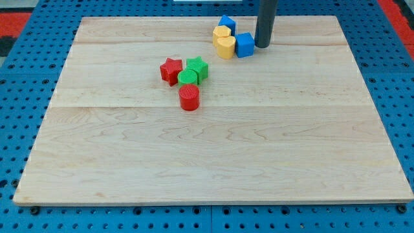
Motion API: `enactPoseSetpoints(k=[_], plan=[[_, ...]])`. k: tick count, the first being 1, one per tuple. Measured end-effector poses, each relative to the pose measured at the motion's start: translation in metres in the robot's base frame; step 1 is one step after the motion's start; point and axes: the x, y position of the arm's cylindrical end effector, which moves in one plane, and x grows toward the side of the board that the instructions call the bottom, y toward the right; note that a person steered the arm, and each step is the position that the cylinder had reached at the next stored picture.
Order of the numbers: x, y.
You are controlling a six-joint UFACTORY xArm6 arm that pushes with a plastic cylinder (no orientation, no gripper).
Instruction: Push the blue blocks into the yellow blocks
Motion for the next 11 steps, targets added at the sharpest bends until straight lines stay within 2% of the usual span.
enactPoseSetpoints(k=[2,3,5,6,7,8,9,10,11], plan=[[-0.007,0.009],[0.041,-0.009],[0.034,-0.052],[0.027,0.026],[-0.061,0.023],[-0.094,-0.006],[-0.094,-0.090],[-0.089,-0.146],[-0.075,-0.129]])
